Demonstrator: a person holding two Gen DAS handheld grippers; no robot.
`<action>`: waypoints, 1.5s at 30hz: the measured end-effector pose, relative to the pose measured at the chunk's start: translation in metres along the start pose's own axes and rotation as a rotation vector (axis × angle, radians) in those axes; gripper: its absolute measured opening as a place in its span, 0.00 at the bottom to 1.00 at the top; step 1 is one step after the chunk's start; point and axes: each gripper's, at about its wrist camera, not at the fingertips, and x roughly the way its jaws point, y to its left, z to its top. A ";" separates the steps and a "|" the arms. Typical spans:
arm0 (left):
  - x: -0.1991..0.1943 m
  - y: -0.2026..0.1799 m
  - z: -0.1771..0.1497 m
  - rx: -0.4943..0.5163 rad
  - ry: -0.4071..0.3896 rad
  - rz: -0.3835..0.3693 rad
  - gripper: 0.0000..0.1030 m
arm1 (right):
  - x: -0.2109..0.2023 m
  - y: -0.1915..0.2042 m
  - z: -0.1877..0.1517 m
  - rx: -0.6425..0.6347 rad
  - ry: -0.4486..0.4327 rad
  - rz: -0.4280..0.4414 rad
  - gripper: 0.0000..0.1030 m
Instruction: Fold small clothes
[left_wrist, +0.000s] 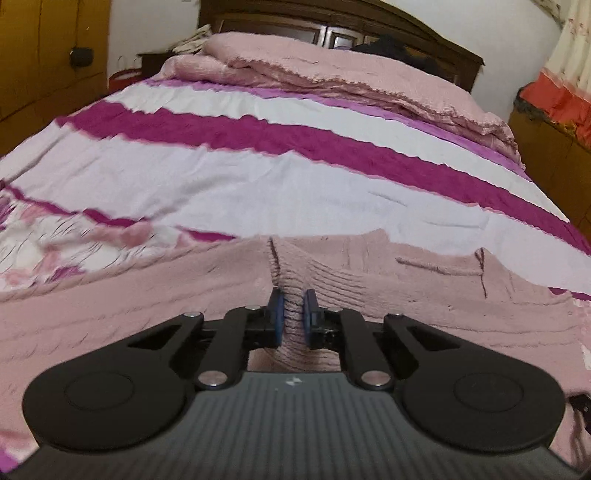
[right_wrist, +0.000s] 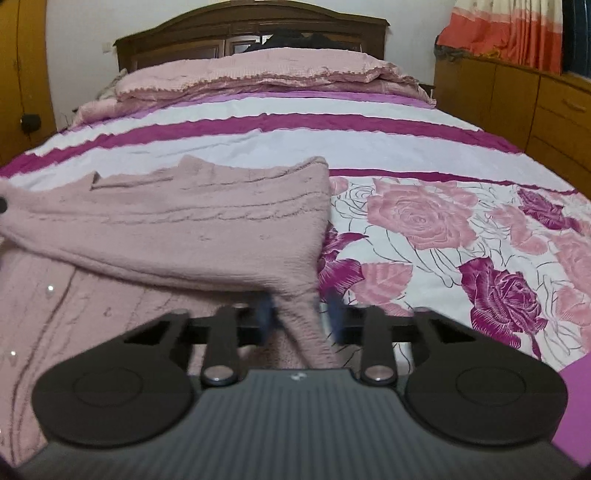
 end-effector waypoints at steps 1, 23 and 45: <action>-0.003 0.001 -0.003 -0.002 0.015 0.004 0.11 | -0.001 -0.001 0.000 0.007 -0.002 -0.003 0.24; 0.009 0.005 -0.035 0.122 0.114 0.070 0.25 | -0.024 0.000 -0.001 -0.078 0.070 -0.009 0.30; -0.098 0.112 -0.044 -0.099 0.038 0.258 0.48 | -0.071 0.068 0.004 -0.126 0.005 0.151 0.53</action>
